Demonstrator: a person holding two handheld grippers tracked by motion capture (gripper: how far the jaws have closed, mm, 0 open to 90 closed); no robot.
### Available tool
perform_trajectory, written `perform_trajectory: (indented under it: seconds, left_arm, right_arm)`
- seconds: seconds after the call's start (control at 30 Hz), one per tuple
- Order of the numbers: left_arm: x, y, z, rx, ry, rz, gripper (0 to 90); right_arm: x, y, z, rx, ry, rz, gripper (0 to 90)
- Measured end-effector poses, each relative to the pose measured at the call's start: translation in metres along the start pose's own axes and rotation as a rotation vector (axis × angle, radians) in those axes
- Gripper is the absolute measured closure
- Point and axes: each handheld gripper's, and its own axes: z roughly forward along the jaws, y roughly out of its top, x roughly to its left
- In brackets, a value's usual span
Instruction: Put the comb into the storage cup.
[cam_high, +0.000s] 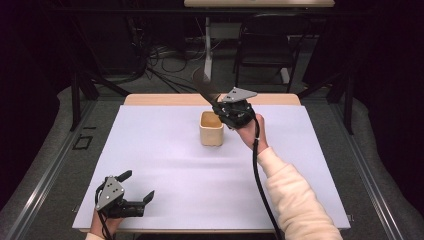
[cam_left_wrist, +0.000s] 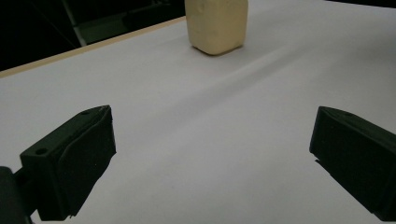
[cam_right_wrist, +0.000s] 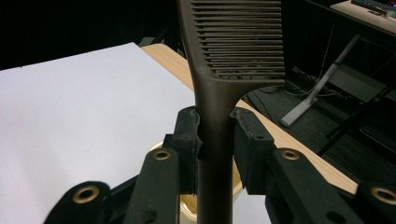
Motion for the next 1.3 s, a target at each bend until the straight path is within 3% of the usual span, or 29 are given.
perform_trajectory:
  seconds: [0.53,1.3]
  left_arm:
    - [0.000,0.000,0.000,-0.003,0.002,-0.003,0.3]
    - [0.000,0.000,-0.001,-0.004,-0.004,0.002,0.3]
  right_arm:
    - [-0.002,0.004,0.008,-0.017,-0.013,0.007,72.1]
    - [0.002,0.012,0.019,-0.046,-0.023,-0.023,72.0]
